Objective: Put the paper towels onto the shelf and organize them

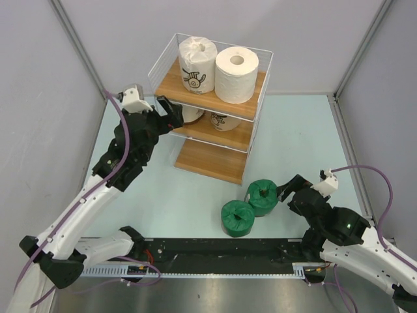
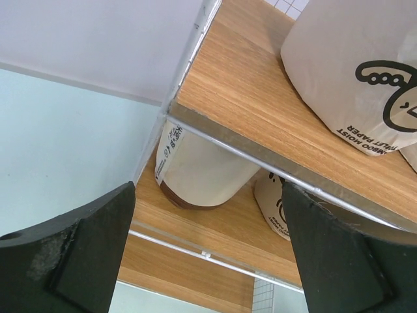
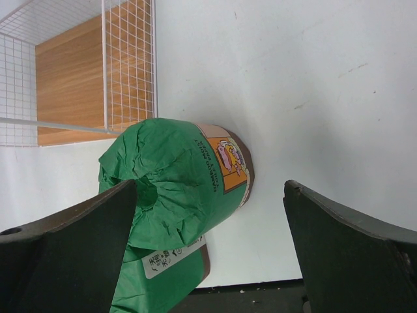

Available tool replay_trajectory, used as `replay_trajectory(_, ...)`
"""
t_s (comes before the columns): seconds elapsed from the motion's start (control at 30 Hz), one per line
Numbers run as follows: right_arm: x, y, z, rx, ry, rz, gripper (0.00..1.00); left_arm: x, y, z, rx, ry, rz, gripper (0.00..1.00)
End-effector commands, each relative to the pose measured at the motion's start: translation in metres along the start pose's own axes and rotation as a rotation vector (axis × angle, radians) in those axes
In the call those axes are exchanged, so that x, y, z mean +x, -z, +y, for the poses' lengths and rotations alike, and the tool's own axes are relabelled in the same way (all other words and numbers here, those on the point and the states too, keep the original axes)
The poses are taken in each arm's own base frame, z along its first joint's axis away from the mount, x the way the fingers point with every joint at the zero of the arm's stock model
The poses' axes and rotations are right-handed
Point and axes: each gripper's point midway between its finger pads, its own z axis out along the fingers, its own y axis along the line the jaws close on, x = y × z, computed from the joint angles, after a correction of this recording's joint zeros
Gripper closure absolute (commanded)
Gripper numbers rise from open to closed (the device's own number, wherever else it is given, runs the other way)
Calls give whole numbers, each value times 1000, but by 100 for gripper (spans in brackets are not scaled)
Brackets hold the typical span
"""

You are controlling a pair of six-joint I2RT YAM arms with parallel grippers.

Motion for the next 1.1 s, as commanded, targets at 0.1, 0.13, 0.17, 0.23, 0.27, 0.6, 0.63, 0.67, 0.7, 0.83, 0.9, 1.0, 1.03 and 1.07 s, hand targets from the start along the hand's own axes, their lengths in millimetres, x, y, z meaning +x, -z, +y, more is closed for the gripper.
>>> replay_trajectory(0.1,-1,-2,-2,14,-22,-15,0,-41,12,-3,20,68,-125,1)
replay_trajectory(0.13,-1,-2,-2,13,-23,-14,0,-39,13,0,16,67,-120,1)
replay_trajectory(0.17,-1,-2,-2,13,-23,-15,0,-38,14,1,17,67,-119,1)
replay_trajectory(0.23,-1,-2,-2,13,-23,-15,0,-36,18,4,16,69,-116,1)
replay_trajectory(0.27,-1,-2,-2,15,-21,-14,0,-34,20,5,16,69,-110,1)
replay_trajectory(0.6,-2,-2,-2,17,-20,-19,0,31,41,9,129,71,80,0)
replay_trajectory(0.63,-2,-2,-3,19,-19,-20,0,40,44,8,150,71,105,0)
replay_trajectory(0.67,-2,-2,-3,19,-18,-22,0,62,46,8,175,70,164,0)
replay_trajectory(0.7,-2,-2,-3,19,-19,-23,0,72,49,8,195,73,192,0)
replay_trajectory(0.83,-2,-3,-3,20,-20,-22,0,115,63,9,265,92,285,0)
replay_trajectory(0.9,-2,-3,-3,19,-19,-21,0,139,72,8,298,112,334,0)
replay_trajectory(1.0,-2,-3,-3,22,-18,-22,0,170,87,-2,351,130,387,0)
replay_trajectory(1.03,-2,-3,-2,19,-22,-21,0,178,90,-6,362,127,404,0)
replay_trajectory(1.07,-2,-3,-3,23,-19,-22,0,191,102,-19,404,122,443,0)
